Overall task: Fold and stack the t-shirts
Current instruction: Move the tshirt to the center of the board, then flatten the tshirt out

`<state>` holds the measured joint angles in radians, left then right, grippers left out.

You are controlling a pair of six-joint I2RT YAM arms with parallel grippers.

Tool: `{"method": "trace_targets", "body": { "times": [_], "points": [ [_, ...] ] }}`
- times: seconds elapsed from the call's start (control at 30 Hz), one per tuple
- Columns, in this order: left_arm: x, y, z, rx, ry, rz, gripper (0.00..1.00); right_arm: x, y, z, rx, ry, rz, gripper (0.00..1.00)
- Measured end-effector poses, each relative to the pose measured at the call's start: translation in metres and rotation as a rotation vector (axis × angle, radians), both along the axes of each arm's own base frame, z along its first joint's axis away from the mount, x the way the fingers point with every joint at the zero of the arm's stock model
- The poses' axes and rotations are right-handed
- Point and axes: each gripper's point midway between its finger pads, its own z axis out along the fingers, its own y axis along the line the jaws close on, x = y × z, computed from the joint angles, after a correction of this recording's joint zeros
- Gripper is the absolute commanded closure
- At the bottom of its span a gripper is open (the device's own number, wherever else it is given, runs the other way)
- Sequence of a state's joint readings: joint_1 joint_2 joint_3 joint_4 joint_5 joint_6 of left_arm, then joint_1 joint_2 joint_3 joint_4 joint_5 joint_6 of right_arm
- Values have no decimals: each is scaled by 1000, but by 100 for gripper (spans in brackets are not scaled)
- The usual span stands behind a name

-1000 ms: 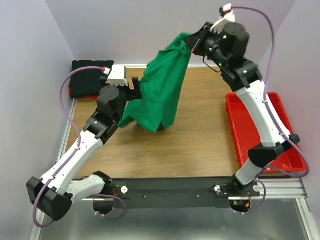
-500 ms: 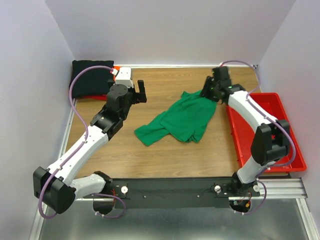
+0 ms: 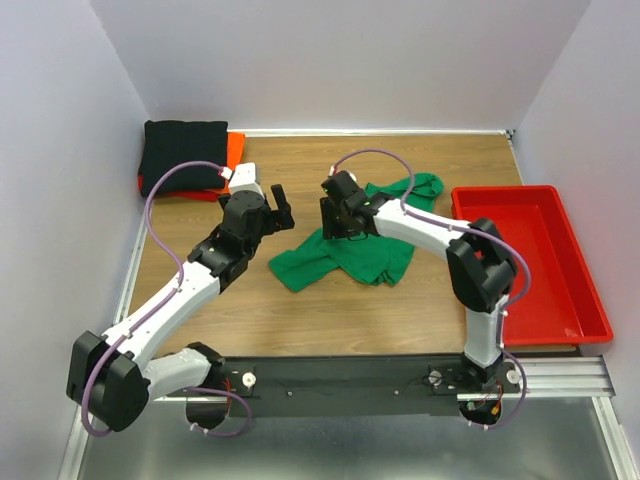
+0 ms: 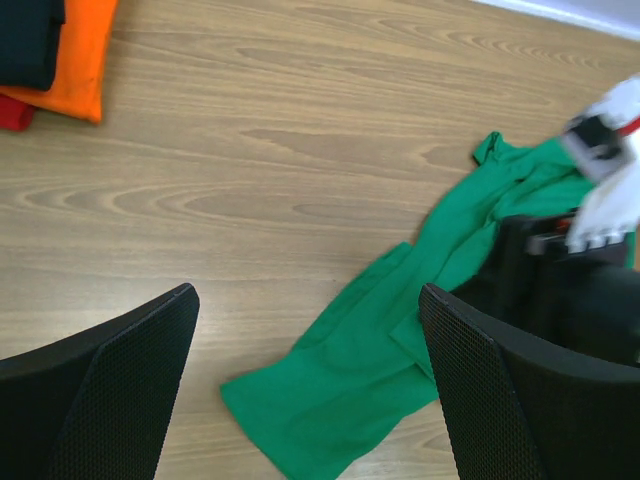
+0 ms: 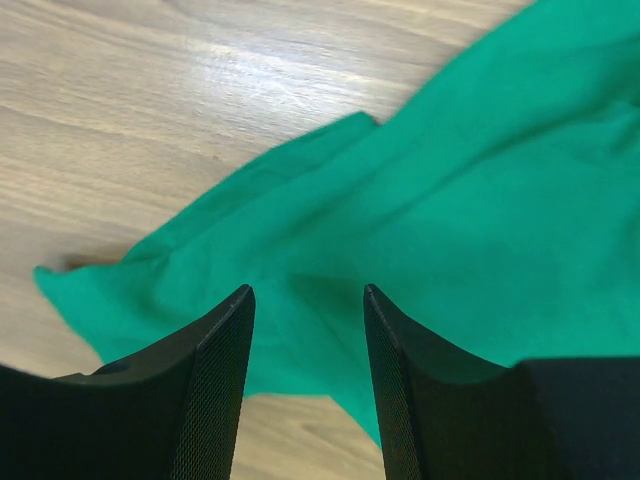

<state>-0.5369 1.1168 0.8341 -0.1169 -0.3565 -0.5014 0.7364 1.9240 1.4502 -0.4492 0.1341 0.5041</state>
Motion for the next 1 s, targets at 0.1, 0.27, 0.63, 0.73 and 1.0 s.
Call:
{"method": "trace_targets", "body": {
  "times": [0.1,0.27,0.63,0.73,1.0],
  "points": [
    [-2,5,9,-24,-20,26,2,0,13,-17,-29,9,20,45],
    [-4,11,21,-47,-52,52,2,-3,19,-28,-66,5,29,45],
    [-3,13,17,-44,-38,60,2,4,10,-29,-141,-48,-18,46],
    [-2,12,12,-42,-26,61,2,6,8,-30,-154,-54,-26,54],
    [-1,9,-9,-37,27,57,2,4,8,-40,-163,-35,-25,78]
  ]
}}
